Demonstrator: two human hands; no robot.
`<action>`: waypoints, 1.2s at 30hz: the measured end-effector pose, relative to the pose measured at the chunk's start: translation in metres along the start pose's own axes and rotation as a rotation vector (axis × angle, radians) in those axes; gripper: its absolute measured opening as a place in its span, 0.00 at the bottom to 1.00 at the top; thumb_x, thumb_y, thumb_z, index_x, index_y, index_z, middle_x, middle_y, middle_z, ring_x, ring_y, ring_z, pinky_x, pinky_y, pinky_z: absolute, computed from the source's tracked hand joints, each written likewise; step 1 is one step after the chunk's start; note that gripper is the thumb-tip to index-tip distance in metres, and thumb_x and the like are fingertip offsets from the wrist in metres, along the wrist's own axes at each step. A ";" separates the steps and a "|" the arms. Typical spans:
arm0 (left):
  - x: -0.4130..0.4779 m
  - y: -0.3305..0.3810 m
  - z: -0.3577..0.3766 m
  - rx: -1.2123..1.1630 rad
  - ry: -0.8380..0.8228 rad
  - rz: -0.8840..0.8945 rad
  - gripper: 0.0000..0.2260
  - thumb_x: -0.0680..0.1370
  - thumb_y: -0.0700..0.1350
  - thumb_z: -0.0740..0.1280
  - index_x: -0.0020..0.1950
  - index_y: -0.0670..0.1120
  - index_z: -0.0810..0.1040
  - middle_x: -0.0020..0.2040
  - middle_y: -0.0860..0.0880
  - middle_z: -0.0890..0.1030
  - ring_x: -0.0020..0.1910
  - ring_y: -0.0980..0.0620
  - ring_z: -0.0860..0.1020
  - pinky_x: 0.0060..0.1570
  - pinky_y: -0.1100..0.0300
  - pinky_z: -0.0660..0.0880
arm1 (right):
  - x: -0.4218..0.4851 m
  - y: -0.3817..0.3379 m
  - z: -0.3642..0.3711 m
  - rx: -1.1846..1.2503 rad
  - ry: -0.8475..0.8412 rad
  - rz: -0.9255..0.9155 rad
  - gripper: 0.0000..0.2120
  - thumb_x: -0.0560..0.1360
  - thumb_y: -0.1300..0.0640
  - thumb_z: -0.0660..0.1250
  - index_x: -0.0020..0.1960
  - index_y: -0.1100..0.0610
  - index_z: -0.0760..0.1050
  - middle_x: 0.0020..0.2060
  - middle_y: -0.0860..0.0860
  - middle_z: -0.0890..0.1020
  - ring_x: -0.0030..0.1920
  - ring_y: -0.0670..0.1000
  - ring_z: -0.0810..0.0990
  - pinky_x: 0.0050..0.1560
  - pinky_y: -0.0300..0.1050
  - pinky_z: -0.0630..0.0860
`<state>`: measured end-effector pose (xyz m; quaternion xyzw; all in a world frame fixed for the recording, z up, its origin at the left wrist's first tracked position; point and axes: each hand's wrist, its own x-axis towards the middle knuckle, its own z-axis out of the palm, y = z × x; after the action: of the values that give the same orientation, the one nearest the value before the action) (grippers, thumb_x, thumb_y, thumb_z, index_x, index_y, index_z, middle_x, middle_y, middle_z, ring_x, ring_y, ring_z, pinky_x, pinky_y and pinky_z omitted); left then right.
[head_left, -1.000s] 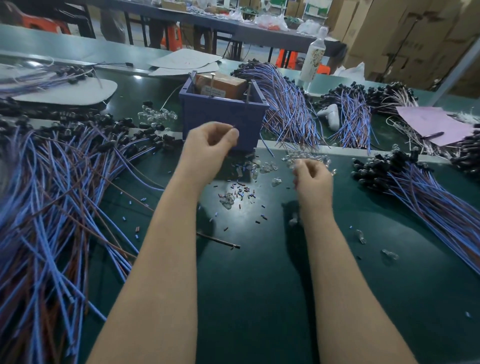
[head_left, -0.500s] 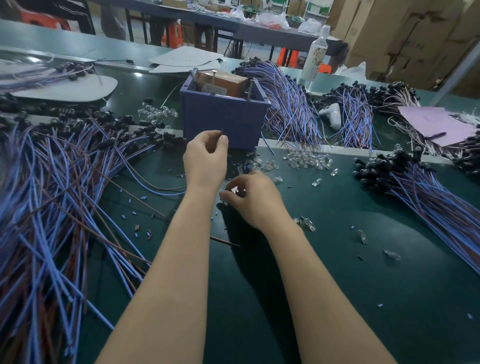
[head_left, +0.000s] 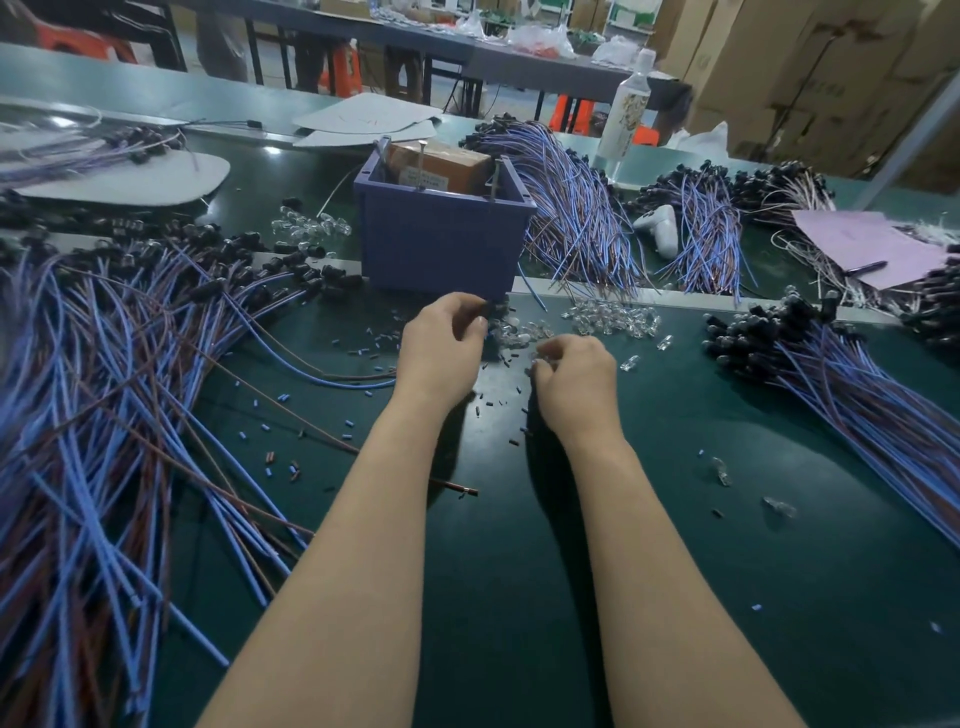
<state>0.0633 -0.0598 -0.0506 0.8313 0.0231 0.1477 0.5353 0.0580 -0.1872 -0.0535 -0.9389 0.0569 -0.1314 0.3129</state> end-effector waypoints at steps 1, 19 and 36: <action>0.000 0.000 0.001 0.080 -0.012 0.005 0.10 0.79 0.44 0.64 0.59 0.49 0.79 0.52 0.52 0.82 0.55 0.51 0.76 0.60 0.58 0.69 | 0.001 0.000 -0.001 0.013 -0.003 0.003 0.11 0.77 0.62 0.62 0.57 0.61 0.78 0.56 0.58 0.76 0.56 0.56 0.76 0.56 0.43 0.69; -0.003 0.001 0.001 -0.030 -0.138 0.163 0.11 0.76 0.34 0.63 0.49 0.50 0.75 0.42 0.59 0.79 0.47 0.56 0.79 0.52 0.68 0.73 | -0.009 -0.015 -0.013 0.482 0.063 -0.161 0.06 0.75 0.65 0.66 0.48 0.56 0.79 0.41 0.49 0.82 0.45 0.48 0.82 0.53 0.43 0.78; -0.006 0.003 0.001 0.061 -0.220 0.194 0.10 0.77 0.35 0.64 0.55 0.46 0.79 0.48 0.51 0.82 0.47 0.55 0.79 0.54 0.67 0.72 | -0.009 -0.011 -0.013 0.259 0.178 -0.356 0.06 0.74 0.67 0.66 0.47 0.62 0.81 0.40 0.49 0.77 0.41 0.48 0.77 0.46 0.34 0.72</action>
<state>0.0572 -0.0630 -0.0499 0.8567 -0.1117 0.1060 0.4923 0.0455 -0.1845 -0.0389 -0.8709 -0.0997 -0.2732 0.3962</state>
